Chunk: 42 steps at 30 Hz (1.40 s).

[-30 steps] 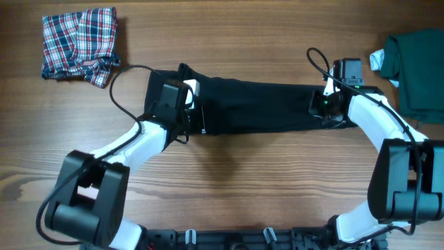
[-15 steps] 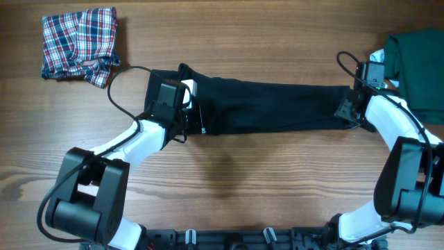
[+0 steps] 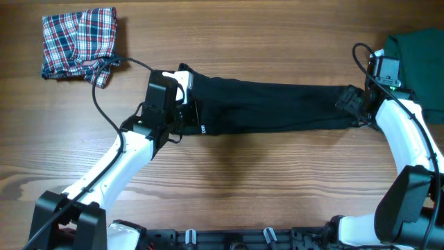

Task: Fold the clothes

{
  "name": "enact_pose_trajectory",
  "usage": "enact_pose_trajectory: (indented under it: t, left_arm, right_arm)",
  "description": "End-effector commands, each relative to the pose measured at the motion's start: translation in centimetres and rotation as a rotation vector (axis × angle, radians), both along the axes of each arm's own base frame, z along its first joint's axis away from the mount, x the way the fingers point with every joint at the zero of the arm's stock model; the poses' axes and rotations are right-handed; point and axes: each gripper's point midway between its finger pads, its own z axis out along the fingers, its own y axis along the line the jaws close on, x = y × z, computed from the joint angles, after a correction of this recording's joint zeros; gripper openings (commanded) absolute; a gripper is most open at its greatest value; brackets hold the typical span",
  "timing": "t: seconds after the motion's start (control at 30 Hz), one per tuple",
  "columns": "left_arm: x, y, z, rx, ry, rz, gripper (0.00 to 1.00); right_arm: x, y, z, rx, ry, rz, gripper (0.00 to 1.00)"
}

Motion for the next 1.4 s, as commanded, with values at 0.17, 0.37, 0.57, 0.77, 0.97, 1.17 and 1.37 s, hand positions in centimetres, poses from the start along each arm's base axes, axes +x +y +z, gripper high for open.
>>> enact_pose_trajectory:
  t: [0.17,0.37,0.57,0.77,0.97,1.17,1.37]
  left_arm:
    - [-0.6,0.4,-0.4,0.023,0.029,-0.002,0.17]
    - [-0.6,0.4,-0.4,0.021,0.030,0.001,0.16]
    - [-0.7,0.5,-0.5,0.023,0.038,0.001,0.16]
    - [-0.8,0.5,-0.5,0.024,0.041,0.001,0.16]
    - [-0.8,0.5,-0.5,0.025,0.041,0.001,0.16]
    - [-0.8,0.5,-0.5,0.025,0.041,0.001,0.15]
    - [-0.8,0.5,-0.5,0.025,0.041,0.001,0.15]
  right_arm:
    - [-0.7,4.1,-0.4,0.227,-0.009,0.052,0.95]
    - [-0.9,5.4,-2.9,0.299,-0.047,0.035,0.21]
    - [0.4,4.9,-4.9,0.278,-0.170,0.004,0.10]
    - [-1.0,3.3,-6.7,0.177,-0.164,-0.031,0.06]
    - [-2.5,3.5,-7.4,0.190,-0.105,-0.065,0.06]
    - [-4.7,3.6,-8.0,0.199,-0.023,-0.123,0.04]
    - [-5.9,3.3,-8.2,0.188,0.014,-0.192,0.04]
